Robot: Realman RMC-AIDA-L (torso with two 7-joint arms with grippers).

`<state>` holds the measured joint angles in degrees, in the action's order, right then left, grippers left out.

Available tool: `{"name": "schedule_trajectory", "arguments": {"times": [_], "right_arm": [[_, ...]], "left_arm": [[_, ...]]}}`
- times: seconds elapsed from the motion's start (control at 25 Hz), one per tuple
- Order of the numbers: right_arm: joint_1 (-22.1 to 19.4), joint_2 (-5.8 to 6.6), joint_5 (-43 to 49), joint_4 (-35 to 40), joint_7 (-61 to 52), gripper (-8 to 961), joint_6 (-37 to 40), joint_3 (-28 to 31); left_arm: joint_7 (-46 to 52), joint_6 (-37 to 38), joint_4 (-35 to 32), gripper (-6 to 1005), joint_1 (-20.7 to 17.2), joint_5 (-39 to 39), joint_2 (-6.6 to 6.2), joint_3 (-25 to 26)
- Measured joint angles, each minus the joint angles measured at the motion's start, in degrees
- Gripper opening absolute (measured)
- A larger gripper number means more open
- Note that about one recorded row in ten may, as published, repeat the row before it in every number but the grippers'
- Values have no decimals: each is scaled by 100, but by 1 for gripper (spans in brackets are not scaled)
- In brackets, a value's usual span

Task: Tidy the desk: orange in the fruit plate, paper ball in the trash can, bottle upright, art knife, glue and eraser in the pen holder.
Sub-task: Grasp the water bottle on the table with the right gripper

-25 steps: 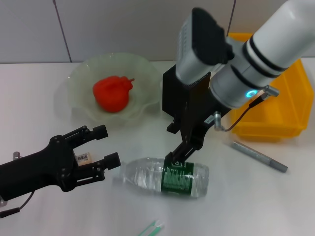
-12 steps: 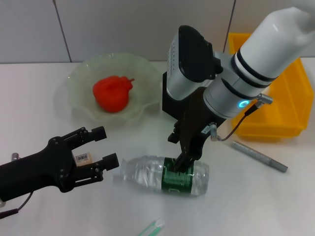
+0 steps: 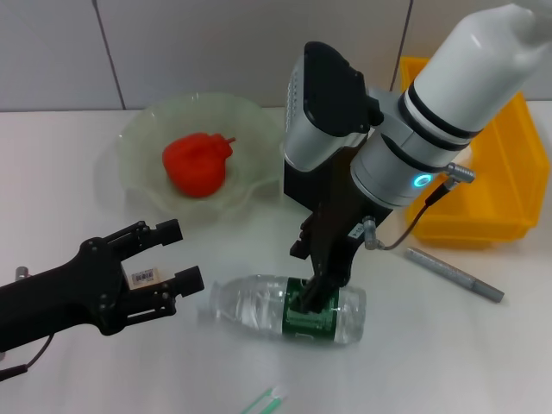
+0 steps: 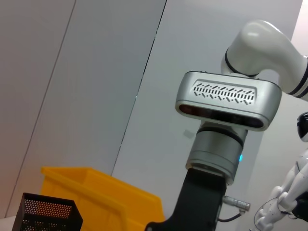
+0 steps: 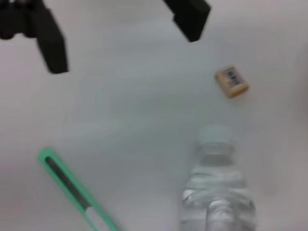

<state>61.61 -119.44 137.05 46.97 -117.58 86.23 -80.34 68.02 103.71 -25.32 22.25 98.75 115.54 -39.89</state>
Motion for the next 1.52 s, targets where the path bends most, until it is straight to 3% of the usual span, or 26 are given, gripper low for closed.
{"name": "schedule_trajectory", "arguments": {"times": [0.32,0.8,1.52], "right_arm": [[9,-35,112,-174,-298,810,-376,-480],[21,-47,-340,-737,-326,810,-1070,-946],[-47,-43,-683,-1007,-327,811,-1748,-1451]], "left_arm": [[18,5,1,792,-4,0,-13,-1],[28,42,1,790,-18,13,-33,-4],[93,53,-28,787,31,13,-50,-45]]}}
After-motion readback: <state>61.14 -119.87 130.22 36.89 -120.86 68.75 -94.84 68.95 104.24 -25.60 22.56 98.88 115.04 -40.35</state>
